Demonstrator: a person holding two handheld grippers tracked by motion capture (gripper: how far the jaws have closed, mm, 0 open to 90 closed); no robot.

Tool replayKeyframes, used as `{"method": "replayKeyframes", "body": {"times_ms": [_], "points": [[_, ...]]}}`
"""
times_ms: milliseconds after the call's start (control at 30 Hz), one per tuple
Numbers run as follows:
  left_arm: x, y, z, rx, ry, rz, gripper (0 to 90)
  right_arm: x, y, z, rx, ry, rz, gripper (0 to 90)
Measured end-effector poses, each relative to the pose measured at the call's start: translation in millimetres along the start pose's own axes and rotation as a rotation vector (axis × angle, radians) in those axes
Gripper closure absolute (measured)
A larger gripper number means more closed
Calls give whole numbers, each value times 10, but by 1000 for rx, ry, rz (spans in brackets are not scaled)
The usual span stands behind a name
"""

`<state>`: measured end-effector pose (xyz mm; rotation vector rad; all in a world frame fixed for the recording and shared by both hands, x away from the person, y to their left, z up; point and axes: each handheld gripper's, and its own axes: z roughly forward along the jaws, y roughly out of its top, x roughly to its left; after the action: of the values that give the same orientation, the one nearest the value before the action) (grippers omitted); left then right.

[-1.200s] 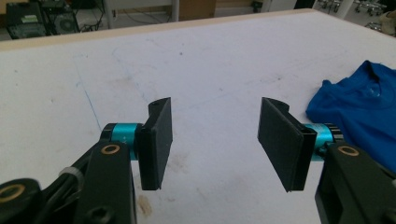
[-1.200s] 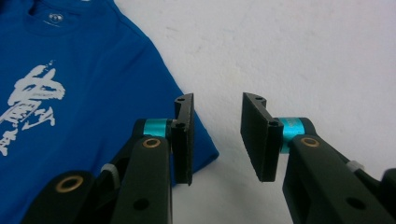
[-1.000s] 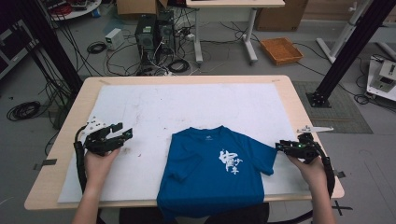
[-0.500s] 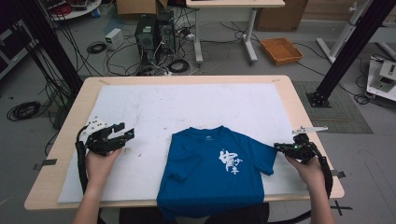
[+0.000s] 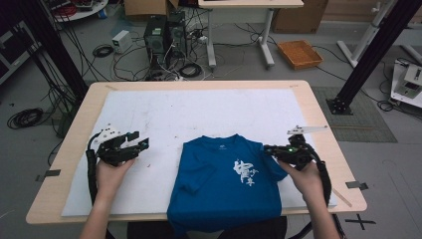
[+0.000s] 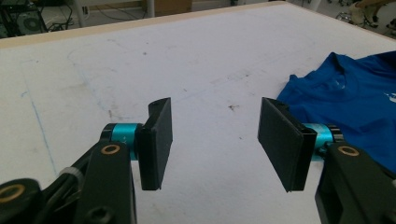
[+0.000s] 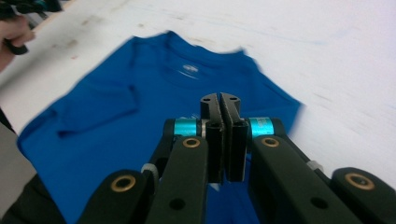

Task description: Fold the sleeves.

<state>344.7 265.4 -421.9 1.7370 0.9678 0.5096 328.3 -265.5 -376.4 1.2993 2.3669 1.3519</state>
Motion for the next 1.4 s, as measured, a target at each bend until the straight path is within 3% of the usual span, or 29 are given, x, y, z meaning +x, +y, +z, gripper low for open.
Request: {"method": "replayKeyframes", "body": {"times_ms": [100, 233, 267, 367, 433, 500, 533, 567, 633, 767, 833, 900, 1000, 1100, 1200, 1400], "points": [[-29, 12, 18, 1, -15, 1, 451, 146, 39, 107, -9, 2, -4, 891], [-65, 21, 45, 10, -30, 7, 450, 390, 61, 318, -11, 4, -49, 862], [-72, 21, 58, 14, -35, 8, 451, 474, 51, 407, -15, 4, -65, 780], [-87, 21, 80, 24, -41, 18, 450, 492, 48, 416, -27, 6, -90, 779], [-95, 20, 86, 23, -44, 16, 450, 472, 48, 390, -37, 2, -92, 779], [-96, 21, 89, 24, -47, 16, 450, 398, 45, 324, -52, -10, -77, 764], [-99, 21, 94, 25, -47, 17, 449, 290, 24, 250, -67, -31, -66, 745], [-101, 21, 101, 25, -50, 19, 449, 290, 24, 250, -67, -31, -66, 745], [-117, 25, 115, 30, -51, 22, 449, 168, -14, 189, -68, -67, -58, 707], [-151, 41, 117, 31, -63, 28, 448, 1, -59, 121, -94, -92, -41, 612], [-171, 65, 118, 25, -89, 25, 448, -68, -80, 82, -115, -108, -41, 559], [-177, 73, 120, 21, -99, 18, 448, -100, -85, 66, -119, -111, -34, 532], [-185, 101, 126, -7, -160, -22, 434, -195, -100, -2, -145, -123, -26, 469], [-206, 126, 124, -30, -195, -27, 433, -237, -102, -33, -155, -126, -22, 447], [-233, 148, 130, -36, -213, -7, 433, -262, -105, -52, -163, -132, -23, 435], [-251, 142, 175, -57, -228, -15, 433, -329, -118, -92, -168, -143, -8, 432]]}}
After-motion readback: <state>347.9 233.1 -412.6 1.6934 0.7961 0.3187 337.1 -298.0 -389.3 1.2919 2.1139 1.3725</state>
